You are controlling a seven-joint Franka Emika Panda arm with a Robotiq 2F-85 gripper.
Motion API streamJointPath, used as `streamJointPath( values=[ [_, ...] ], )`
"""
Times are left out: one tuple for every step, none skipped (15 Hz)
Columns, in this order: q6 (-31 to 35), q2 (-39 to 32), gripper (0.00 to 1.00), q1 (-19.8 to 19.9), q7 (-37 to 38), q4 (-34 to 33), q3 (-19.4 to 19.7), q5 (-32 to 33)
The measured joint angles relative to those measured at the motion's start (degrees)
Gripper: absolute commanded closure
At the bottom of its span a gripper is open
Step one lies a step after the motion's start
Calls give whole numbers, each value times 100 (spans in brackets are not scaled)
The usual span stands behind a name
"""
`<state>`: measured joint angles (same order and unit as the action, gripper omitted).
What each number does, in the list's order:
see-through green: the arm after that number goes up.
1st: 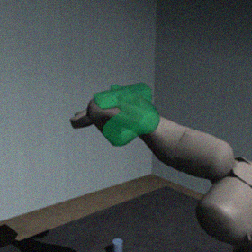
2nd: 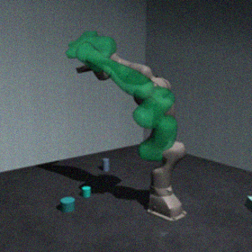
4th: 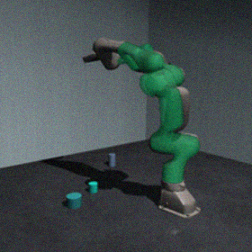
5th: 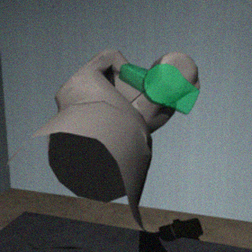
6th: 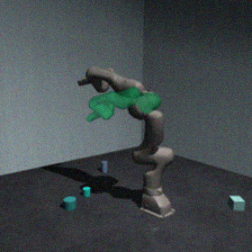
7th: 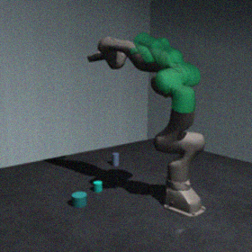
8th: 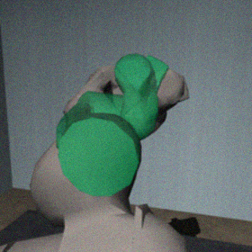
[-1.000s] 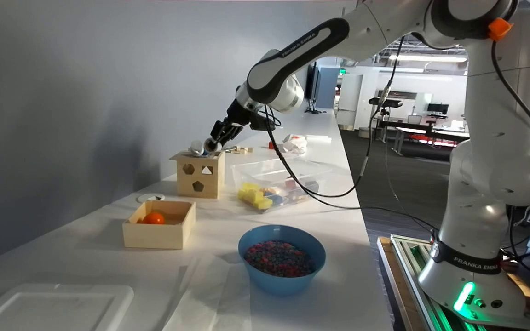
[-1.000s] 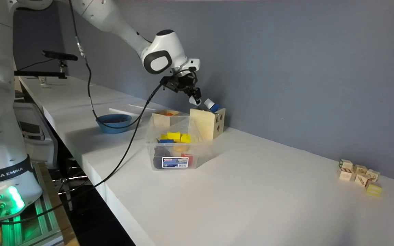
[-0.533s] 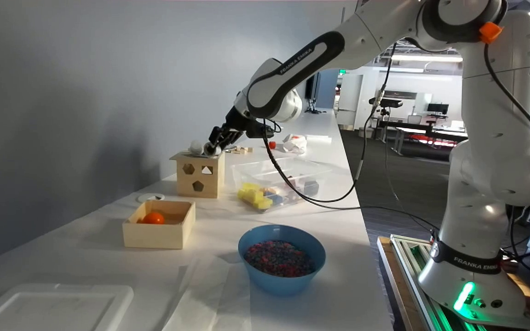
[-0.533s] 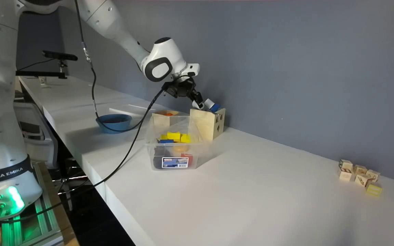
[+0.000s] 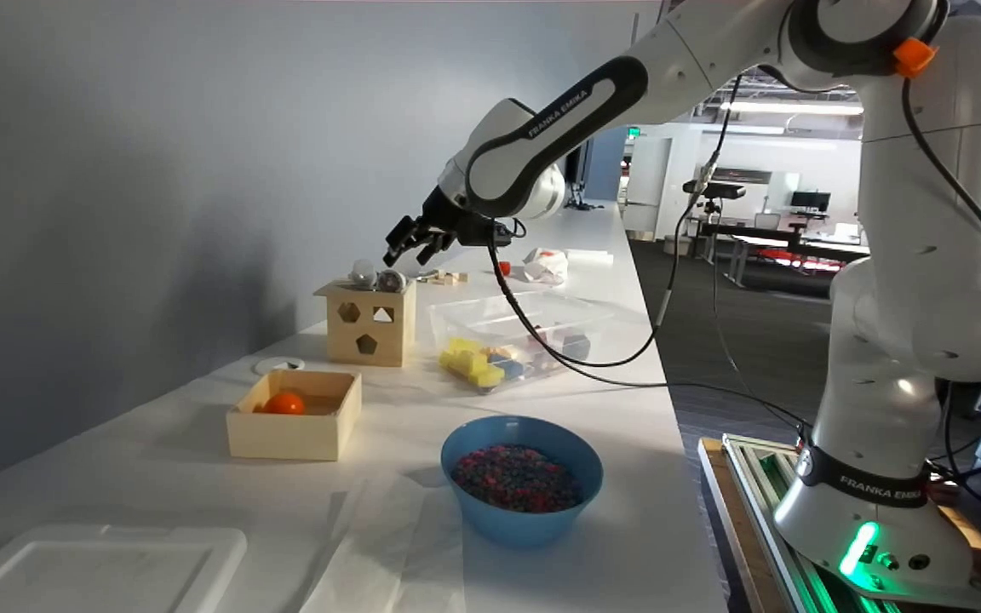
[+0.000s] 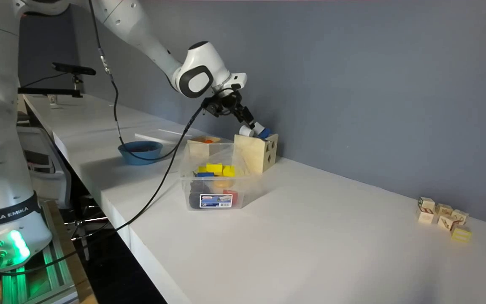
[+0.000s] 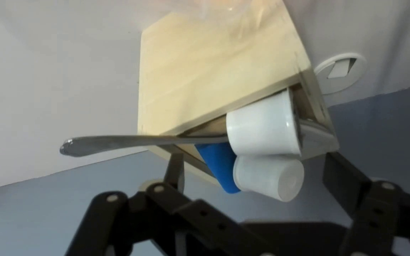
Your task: Pick up the white caps from the bowl and place them in the box
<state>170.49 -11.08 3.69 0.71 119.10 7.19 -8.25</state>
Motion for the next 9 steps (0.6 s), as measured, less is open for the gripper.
streamJointPath(
  values=[
    [16, 133, 0, -18, 0, 73, 27, 54],
    [14, 299, 0, -15, -6, 176, 34, 119],
    [-65, 497, 0, -6, -146, 303, 15, 128],
    [-247, 739, 0, 28, -503, 447, -83, -38],
    [-454, 1020, 0, 59, -942, 609, -215, -312],
    [-662, 1316, 0, 46, -1357, 782, -305, -586],
    [-895, 1639, 0, -15, -1784, 974, -332, -849],
    [-1118, 1961, 0, -106, -2192, 1179, -302, -1070],
    [-1298, 2280, 0, -214, -2590, 1388, -220, -1250]
  ],
)
